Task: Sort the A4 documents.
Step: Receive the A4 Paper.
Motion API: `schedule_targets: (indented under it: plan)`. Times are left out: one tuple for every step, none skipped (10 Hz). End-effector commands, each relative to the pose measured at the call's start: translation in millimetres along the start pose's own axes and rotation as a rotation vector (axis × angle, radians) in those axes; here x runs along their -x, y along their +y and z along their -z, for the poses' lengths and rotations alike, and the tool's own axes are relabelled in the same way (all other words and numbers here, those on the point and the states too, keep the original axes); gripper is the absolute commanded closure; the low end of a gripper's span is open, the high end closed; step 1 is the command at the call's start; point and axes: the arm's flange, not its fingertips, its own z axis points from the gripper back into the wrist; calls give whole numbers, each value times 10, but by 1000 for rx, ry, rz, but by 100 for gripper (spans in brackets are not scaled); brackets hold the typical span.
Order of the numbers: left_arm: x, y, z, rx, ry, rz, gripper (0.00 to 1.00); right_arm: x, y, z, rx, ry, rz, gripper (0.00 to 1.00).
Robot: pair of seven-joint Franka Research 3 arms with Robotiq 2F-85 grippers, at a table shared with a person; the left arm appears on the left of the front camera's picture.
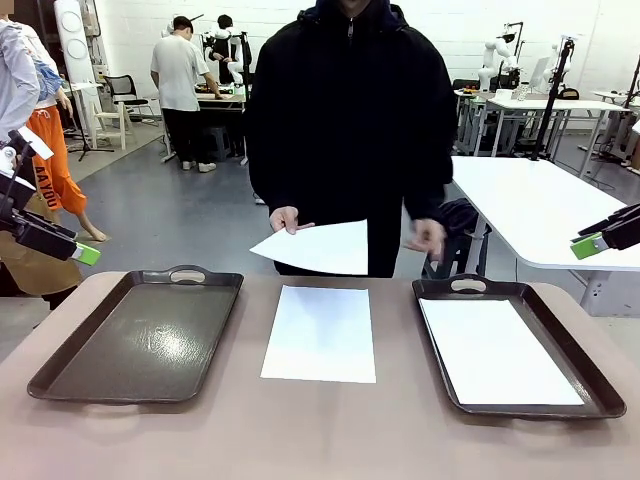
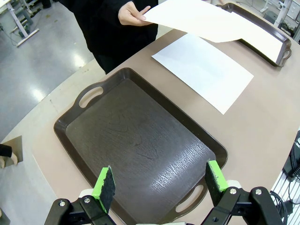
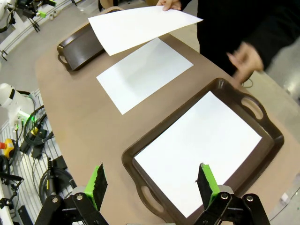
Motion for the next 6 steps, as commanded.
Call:
schedule_targets:
  plan:
    - [26,34,11,14,-6,16,0,-8,2,0,1,1,-3,0]
    - [26,34,11,14,-6,16,0,-8,2,0,1,1,-3,0]
    - [26,34,11,14,-6,16,0,-8,2,0,1,1,-3,0]
    - [26,34,11,14,-6,16,0,-8,2,0,1,1,-3,0]
    - [26,34,11,14,-6,16,0,-8,2,0,1,1,-3,0]
    - [26,34,11,14,-6,16,0,-8,2,0,1,1,-3,0]
